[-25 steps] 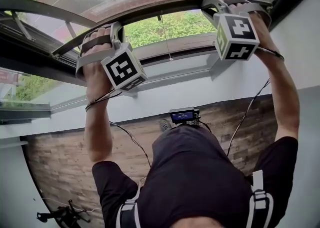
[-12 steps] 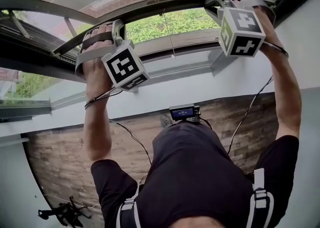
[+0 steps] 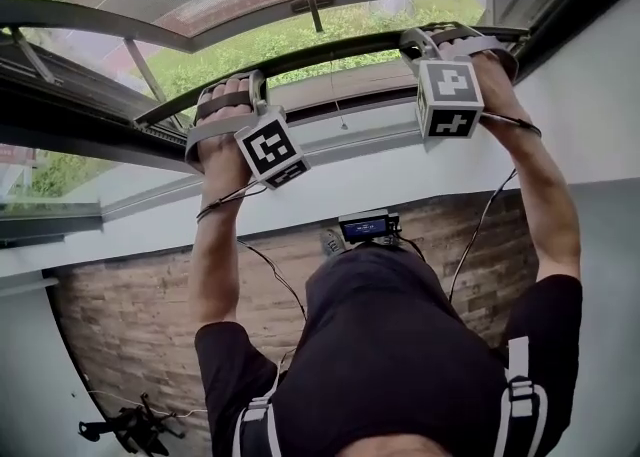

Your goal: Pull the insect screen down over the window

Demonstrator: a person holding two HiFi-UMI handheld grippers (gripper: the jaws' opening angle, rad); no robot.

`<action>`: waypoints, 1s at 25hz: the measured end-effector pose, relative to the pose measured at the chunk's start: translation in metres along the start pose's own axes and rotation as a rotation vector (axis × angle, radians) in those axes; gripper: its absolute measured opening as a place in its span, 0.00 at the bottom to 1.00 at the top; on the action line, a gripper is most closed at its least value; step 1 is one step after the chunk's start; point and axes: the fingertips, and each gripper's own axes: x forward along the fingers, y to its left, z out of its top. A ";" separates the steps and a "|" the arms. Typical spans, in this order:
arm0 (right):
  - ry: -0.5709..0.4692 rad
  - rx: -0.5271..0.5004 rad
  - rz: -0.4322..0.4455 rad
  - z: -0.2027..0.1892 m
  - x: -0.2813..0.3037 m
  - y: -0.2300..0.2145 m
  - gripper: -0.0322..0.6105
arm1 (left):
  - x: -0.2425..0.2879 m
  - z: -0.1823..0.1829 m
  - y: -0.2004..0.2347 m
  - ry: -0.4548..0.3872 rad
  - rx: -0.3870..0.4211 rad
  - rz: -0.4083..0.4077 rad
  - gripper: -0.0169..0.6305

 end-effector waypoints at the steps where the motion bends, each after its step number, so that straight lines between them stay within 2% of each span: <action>1: 0.000 0.000 0.010 0.001 0.005 0.005 0.08 | 0.004 0.000 -0.007 -0.002 -0.003 -0.014 0.05; 5: 0.004 0.002 0.064 0.001 0.030 0.032 0.08 | 0.021 -0.003 -0.041 0.008 0.000 -0.099 0.05; 11: 0.018 0.025 0.149 0.002 0.045 0.064 0.08 | 0.040 0.001 -0.075 0.045 0.024 -0.134 0.05; 17: 0.016 0.045 0.239 0.003 0.076 0.104 0.08 | 0.064 0.001 -0.122 0.047 0.002 -0.241 0.05; 21: 0.016 0.052 0.260 0.001 0.096 0.125 0.08 | 0.071 0.001 -0.146 0.055 0.000 -0.292 0.05; 25: 0.018 0.067 0.331 0.004 0.098 0.147 0.08 | 0.077 0.003 -0.170 0.057 -0.003 -0.332 0.05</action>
